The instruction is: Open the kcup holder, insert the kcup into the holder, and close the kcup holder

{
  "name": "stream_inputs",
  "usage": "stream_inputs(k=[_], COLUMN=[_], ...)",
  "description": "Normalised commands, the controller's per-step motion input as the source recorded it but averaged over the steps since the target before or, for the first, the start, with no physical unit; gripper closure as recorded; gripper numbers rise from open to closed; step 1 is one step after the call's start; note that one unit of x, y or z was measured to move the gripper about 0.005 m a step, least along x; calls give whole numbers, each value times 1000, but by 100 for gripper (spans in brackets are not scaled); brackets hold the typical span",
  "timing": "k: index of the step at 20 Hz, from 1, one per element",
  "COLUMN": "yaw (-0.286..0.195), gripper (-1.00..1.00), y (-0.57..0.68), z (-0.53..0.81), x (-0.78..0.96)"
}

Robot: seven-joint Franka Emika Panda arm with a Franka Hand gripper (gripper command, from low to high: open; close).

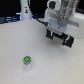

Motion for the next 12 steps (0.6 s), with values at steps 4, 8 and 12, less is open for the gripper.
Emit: stream_inputs(k=[4,8,12], yaw=[-49,-130,-171], gripper=[-100,-100,-100], y=[-213,-579,-717], z=[185,283,196], x=[210,282,286])
